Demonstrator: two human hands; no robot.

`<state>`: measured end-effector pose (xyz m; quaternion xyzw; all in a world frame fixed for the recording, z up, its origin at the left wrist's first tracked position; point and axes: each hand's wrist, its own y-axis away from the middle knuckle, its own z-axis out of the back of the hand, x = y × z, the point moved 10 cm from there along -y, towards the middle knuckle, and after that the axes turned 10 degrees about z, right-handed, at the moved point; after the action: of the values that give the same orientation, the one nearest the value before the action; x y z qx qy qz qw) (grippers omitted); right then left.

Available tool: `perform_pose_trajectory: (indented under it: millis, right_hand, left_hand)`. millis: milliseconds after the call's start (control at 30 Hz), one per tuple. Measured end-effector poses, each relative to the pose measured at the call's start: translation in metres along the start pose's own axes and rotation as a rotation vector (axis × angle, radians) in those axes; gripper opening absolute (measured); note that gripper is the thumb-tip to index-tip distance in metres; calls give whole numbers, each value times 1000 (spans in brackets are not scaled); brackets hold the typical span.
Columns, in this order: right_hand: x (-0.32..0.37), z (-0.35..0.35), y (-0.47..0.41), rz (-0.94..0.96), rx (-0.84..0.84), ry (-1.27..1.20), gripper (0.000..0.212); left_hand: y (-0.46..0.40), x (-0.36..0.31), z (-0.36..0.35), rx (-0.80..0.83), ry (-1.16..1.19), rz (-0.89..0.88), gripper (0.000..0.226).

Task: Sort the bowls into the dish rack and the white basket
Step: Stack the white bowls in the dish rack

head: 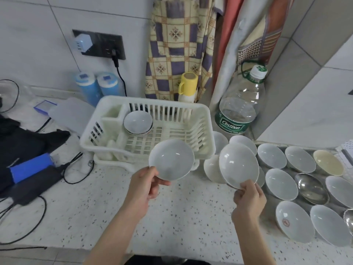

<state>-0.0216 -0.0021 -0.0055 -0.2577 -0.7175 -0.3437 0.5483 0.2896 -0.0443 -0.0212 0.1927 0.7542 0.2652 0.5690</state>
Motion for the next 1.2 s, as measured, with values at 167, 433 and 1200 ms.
perform_pose_trajectory:
  millis: [167, 433, 1200]
  right_hand:
    - [12, -91, 12, 88, 143, 24, 44]
    - [-16, -235, 43, 87, 512, 311, 14]
    - [-97, -353, 14, 289, 686, 727, 33]
  left_hand:
    - [-21, -49, 69, -6, 193, 28, 18]
    - [-62, -121, 140, -80, 266, -39, 15]
    - [-178, -183, 116, -12, 194, -122, 21]
